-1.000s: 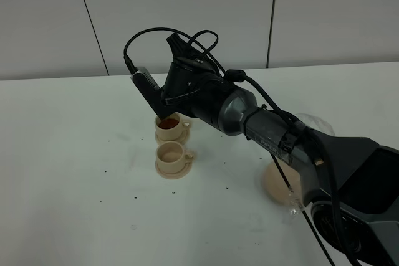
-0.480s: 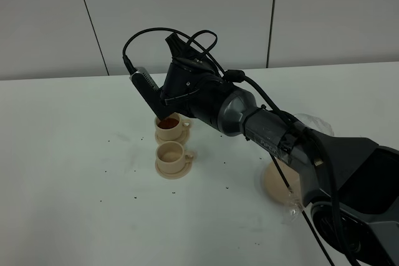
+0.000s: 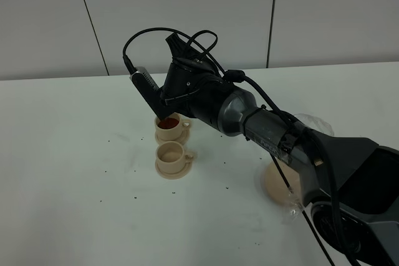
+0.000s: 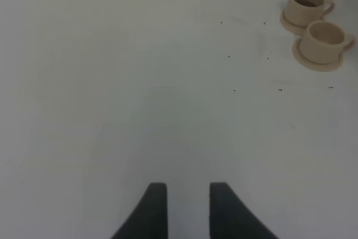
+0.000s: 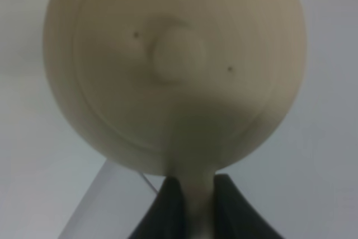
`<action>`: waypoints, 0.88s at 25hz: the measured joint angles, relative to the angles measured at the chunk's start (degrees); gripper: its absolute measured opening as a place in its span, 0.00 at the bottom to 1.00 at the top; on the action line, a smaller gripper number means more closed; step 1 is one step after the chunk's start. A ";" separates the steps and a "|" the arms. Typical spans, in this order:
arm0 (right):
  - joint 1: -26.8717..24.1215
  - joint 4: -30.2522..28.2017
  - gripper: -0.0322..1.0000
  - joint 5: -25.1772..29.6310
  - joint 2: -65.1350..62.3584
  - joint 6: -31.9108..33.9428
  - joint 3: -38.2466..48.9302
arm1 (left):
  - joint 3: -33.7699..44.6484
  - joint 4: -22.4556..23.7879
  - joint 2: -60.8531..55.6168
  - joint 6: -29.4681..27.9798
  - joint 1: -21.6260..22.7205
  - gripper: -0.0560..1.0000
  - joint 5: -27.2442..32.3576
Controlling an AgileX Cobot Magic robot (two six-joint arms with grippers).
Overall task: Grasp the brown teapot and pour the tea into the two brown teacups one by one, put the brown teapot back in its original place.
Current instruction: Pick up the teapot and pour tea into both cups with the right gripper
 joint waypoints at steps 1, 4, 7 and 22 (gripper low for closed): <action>0.00 0.00 0.12 0.00 0.00 0.03 0.00 | 0.00 0.00 0.00 0.00 0.00 0.29 0.00; 0.00 0.00 0.12 0.00 0.00 0.07 0.00 | 0.00 0.00 0.00 0.00 0.00 0.29 0.00; 0.00 0.00 0.12 0.00 0.00 0.07 0.00 | 0.00 0.00 0.00 0.00 0.00 0.29 0.00; 0.00 0.00 0.12 0.00 0.00 0.24 0.00 | 0.00 0.00 0.00 0.00 0.00 0.29 0.00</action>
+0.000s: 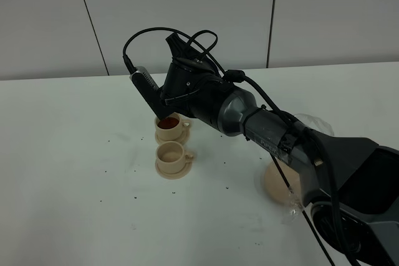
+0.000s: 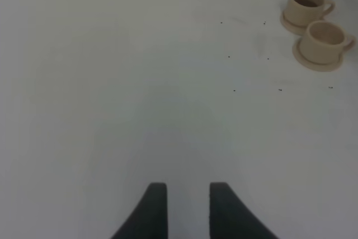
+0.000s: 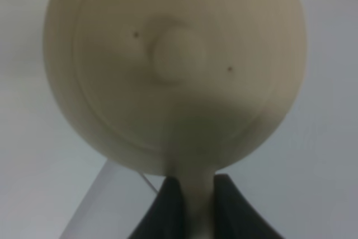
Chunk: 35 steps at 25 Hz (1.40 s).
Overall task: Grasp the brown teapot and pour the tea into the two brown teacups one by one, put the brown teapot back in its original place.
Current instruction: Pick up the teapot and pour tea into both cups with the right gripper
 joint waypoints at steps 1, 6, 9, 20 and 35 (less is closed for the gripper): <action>0.00 0.00 0.12 0.00 0.00 0.04 0.00 | 0.00 0.00 0.00 0.00 0.00 0.29 0.00; 0.00 0.00 0.12 0.00 0.00 0.07 0.00 | 0.00 0.00 0.00 0.00 0.00 0.29 0.00; 0.00 0.00 0.12 -0.05 0.00 0.07 0.00 | 0.00 0.00 0.00 0.00 0.00 0.29 0.00; 0.00 0.00 0.12 -0.05 0.00 0.25 0.00 | 0.00 0.00 0.00 0.00 0.00 0.29 0.00; 0.00 0.00 0.12 -0.01 0.00 0.38 0.00 | 0.00 0.00 0.00 0.00 0.00 0.29 0.00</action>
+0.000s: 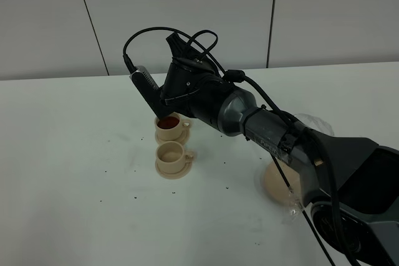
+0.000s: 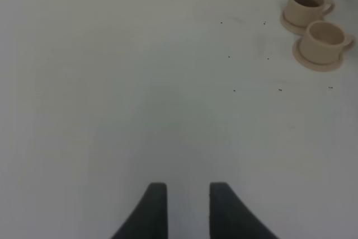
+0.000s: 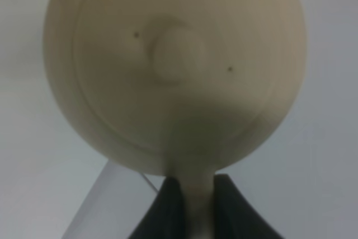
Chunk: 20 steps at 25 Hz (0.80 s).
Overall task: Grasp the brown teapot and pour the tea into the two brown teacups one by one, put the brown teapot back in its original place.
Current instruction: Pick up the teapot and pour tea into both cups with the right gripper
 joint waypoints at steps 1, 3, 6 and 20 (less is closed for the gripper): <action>0.00 0.00 0.12 0.00 0.00 0.00 0.00 | 0.00 0.00 0.00 0.00 0.00 0.29 0.00; 0.00 0.00 0.12 0.00 0.00 0.00 0.00 | 0.00 0.00 0.00 0.00 0.00 0.29 0.00; 0.00 0.00 0.12 -0.05 0.00 0.02 0.00 | 0.00 0.00 0.00 0.00 0.00 0.29 0.00; 0.00 0.49 0.12 -0.18 0.00 1.70 0.00 | 0.00 0.00 0.00 0.01 0.00 0.29 0.00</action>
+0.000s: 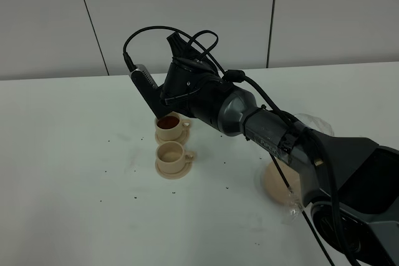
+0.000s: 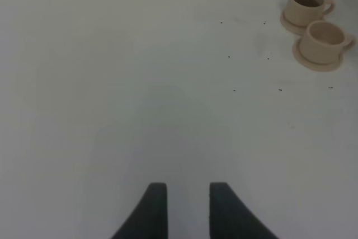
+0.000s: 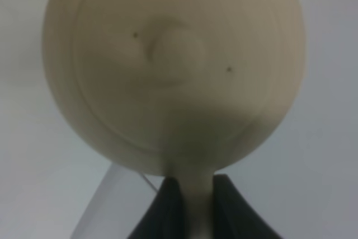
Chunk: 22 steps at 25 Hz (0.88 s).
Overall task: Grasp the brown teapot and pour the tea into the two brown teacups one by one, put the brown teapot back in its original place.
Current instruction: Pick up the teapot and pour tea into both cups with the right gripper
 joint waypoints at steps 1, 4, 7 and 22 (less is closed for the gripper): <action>0.00 0.11 0.12 0.08 0.00 0.27 0.00 | 0.00 0.00 0.00 0.00 0.00 0.29 0.00; 0.00 0.46 0.12 0.51 0.00 0.62 0.00 | 0.00 0.00 0.00 0.00 0.00 0.29 0.00; 0.00 0.68 0.12 1.07 0.00 0.84 0.00 | 0.00 0.00 0.00 0.00 0.00 0.29 0.00; -0.26 2.92 0.12 2.92 0.00 4.14 0.00 | 0.00 0.00 0.00 0.00 0.00 0.29 0.00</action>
